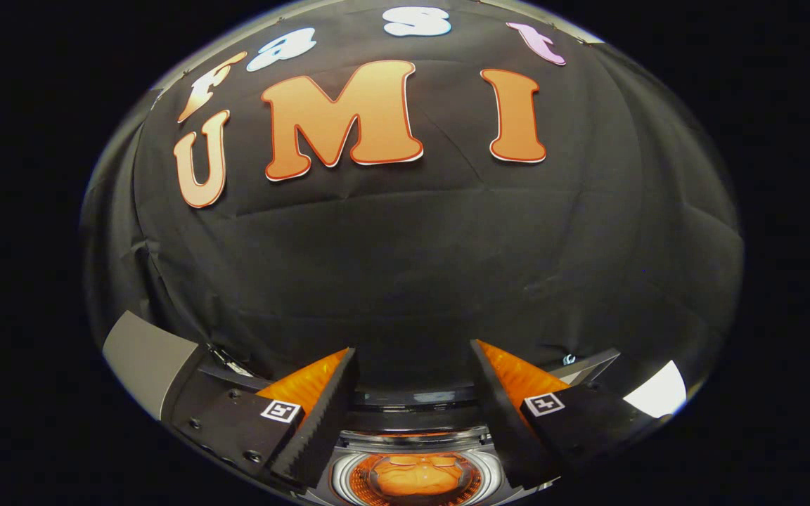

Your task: Put the clothes into the washing machine and then close the washing machine lid.

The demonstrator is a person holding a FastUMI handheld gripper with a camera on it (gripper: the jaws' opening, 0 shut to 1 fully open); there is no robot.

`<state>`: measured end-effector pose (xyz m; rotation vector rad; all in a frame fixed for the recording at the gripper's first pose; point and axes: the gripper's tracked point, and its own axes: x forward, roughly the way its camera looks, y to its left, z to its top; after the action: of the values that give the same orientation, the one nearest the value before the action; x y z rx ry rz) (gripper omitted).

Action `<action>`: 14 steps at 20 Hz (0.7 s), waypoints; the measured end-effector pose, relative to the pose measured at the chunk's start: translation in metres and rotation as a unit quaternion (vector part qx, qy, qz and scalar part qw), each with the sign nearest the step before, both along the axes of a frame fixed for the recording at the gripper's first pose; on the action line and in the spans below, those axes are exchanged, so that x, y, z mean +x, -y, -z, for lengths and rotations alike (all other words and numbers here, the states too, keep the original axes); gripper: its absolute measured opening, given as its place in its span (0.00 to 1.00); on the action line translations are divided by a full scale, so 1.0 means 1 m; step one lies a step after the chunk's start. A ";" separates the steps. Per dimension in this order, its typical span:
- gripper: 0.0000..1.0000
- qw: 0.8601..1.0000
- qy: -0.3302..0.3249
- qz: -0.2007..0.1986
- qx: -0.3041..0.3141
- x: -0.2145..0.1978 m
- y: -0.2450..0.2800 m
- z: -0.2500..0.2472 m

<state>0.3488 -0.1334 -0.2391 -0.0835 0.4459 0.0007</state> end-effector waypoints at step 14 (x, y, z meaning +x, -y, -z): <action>1.00 1.000 0.030 -0.005 -0.006 -0.047 0.000 0.001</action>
<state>0.3013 -0.1329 -0.2399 -0.0982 0.3858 0.0058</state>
